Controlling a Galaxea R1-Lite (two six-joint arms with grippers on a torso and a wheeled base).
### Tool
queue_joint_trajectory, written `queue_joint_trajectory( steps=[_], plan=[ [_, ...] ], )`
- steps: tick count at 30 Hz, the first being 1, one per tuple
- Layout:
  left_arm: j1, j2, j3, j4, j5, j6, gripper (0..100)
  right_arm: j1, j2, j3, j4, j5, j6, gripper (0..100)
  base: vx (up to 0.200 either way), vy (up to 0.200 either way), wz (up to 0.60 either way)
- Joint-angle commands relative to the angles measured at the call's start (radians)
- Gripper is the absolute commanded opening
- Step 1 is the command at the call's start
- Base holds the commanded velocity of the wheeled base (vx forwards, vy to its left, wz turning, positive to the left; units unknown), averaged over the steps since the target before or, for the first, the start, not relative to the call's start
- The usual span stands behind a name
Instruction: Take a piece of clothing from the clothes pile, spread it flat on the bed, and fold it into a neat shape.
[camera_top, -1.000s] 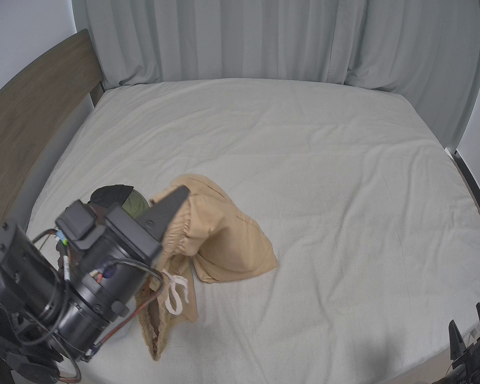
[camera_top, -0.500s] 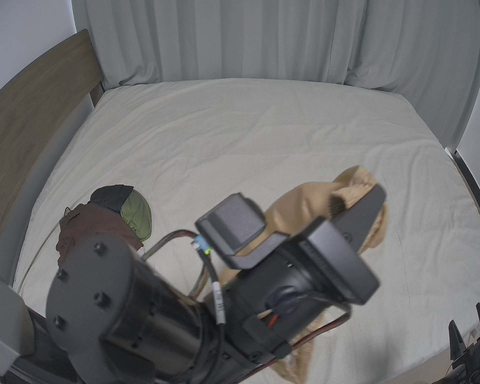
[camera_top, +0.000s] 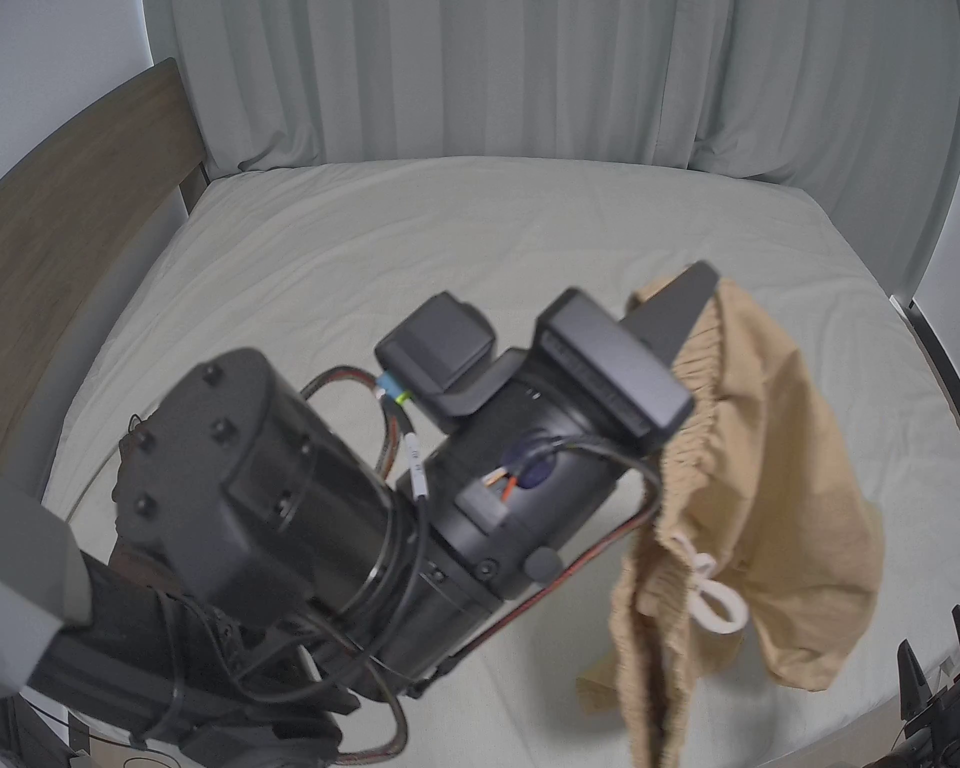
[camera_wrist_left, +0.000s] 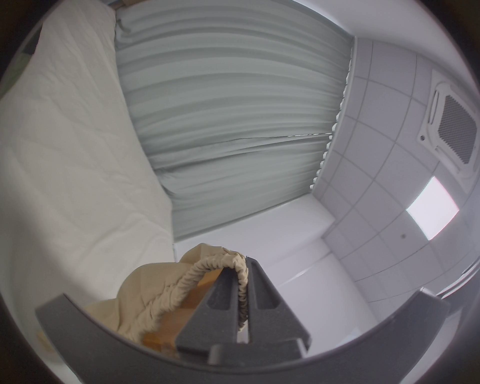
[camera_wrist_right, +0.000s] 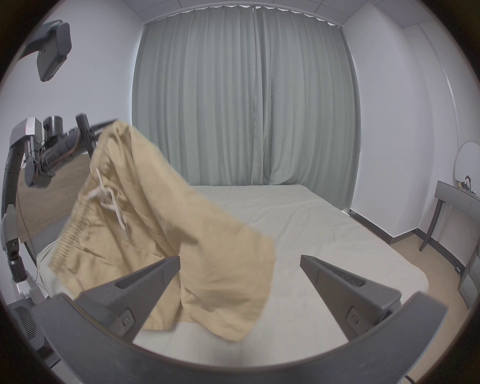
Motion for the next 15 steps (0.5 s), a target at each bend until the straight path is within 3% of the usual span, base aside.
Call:
queue_joint_trajectory(
  steps=[1,4,15],
  plan=[
    [0.149,0.055,0.158,-0.024,-0.004,0.008,0,0.0,-0.015,0.018,0.0,0.0,0.0,100,0.0,0.0,0.0],
    [0.212,0.075,0.221,-0.083,-0.02,0.014,0,0.0,-0.015,0.018,0.0,0.0,0.0,100,0.0,0.0,0.0],
    [0.373,0.058,0.36,-0.084,-0.073,0.067,0,0.0,-0.015,0.018,0.0,0.0,0.0,100,0.0,0.0,0.0]
  ],
)
